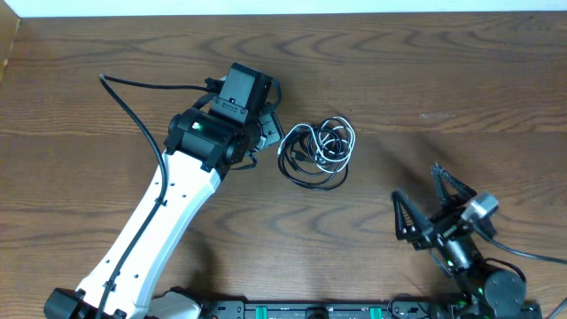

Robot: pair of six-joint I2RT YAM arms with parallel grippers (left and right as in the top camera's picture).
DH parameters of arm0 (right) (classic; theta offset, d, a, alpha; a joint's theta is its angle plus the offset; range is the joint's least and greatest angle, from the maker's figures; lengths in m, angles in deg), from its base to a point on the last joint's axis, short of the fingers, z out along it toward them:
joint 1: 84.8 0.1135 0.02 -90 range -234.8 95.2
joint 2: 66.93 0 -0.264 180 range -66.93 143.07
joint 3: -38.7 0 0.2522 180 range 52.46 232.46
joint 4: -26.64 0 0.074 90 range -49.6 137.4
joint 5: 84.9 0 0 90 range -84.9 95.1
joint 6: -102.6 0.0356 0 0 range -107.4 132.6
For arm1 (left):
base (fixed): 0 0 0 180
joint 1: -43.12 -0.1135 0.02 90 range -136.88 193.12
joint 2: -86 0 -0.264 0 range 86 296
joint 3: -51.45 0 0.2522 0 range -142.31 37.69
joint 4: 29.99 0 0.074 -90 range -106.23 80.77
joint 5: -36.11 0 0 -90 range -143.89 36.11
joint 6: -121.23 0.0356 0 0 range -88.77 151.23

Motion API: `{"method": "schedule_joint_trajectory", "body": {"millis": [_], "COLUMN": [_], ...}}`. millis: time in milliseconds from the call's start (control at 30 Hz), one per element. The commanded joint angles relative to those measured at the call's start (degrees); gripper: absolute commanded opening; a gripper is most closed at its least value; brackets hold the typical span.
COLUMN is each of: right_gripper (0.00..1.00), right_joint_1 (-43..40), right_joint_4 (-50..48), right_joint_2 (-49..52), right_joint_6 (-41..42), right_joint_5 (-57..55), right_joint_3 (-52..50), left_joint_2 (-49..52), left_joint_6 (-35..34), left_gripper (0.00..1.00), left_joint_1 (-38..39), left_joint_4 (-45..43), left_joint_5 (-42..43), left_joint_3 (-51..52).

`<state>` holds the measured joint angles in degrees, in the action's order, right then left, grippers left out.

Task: Untangle cables
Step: 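Move the right gripper toward the cable pile and grasp a cable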

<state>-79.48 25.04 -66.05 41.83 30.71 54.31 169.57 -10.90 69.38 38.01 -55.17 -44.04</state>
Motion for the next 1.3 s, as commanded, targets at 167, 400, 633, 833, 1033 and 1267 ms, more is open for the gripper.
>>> {"method": "schedule_joint_trajectory", "body": {"millis": [167,400,633,833,1033,1267], "right_gripper": [0.99,0.99,0.99,0.99,0.94,0.44], "right_joint_1": [-0.5,-0.5,-0.4,-0.4,-1.5,-1.1], "right_joint_4": [27.0,58.0,63.6,60.8,49.8,40.2], "right_joint_2": [16.8,48.5,68.0,82.5,92.8,99.6], "right_joint_6": [-14.3,-24.0,-24.0,-24.0,-16.3,-13.0], "right_joint_5": [2.3,1.6,10.2,8.3,8.6,8.6], "right_joint_3": [29.7,57.8,61.8,61.8,61.8,61.8], "left_joint_2": [0.5,0.5,0.5,0.5,0.5,0.5], "left_joint_6": [0.0,0.0,0.0,0.0,0.0,0.0], "left_gripper": [0.8,0.87,0.87,0.87,0.87,0.87], "left_joint_1": [-0.2,-0.2,-0.2,-0.2,-0.2,-0.2], "left_joint_4": [1.0,1.0,1.7,1.7,1.7,1.6], "left_joint_5": [-0.9,-0.9,-0.9,-0.9,-0.9,-0.9], "left_joint_3": [-0.2,-0.2,-0.2,-0.2,-0.2,-0.2]}}
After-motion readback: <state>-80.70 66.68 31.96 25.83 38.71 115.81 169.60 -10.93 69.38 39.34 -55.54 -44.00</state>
